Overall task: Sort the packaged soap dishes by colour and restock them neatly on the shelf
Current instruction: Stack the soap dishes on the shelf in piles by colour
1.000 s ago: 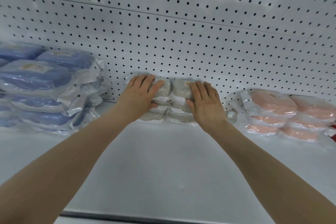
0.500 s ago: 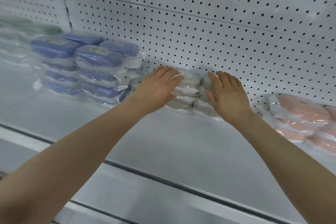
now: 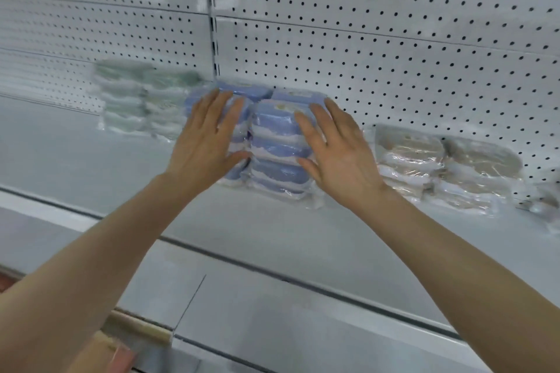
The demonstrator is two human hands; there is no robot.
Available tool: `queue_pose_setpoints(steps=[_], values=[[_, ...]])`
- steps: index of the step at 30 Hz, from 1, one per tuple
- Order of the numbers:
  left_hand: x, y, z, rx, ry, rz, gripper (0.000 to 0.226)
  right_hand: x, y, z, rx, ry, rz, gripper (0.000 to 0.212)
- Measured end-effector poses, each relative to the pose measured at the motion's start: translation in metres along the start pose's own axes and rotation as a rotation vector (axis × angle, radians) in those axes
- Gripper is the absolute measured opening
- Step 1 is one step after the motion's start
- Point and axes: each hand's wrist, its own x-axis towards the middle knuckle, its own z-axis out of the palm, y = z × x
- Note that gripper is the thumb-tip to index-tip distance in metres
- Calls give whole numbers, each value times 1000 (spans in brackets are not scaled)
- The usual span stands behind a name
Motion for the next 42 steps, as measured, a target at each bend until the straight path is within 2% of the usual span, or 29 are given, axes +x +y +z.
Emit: queue_pose_setpoints(steps=[5, 10, 16, 26, 35, 39, 42], values=[[-2, -59, 26, 75, -196, 42, 119, 32, -42, 28, -139, -147, 67, 91], [3, -61, 45, 122, -177, 78, 128, 30, -55, 45, -210, -218, 140, 101], [16, -58, 60, 142, -185, 67, 133, 42, -46, 58, -253, -256, 114, 103], [8, -56, 46, 139, -230, 45, 130, 40, -45, 47, -196, -252, 81, 113], [15, -52, 47, 108, -260, 11, 127, 42, -43, 49, -173, -256, 76, 113], [15, -57, 29, 86, -295, 52, 123, 49, -48, 35, -159, -333, 83, 107], [10, -68, 14, 30, -260, 88, 113, 58, -56, 21, -151, -329, 121, 92]])
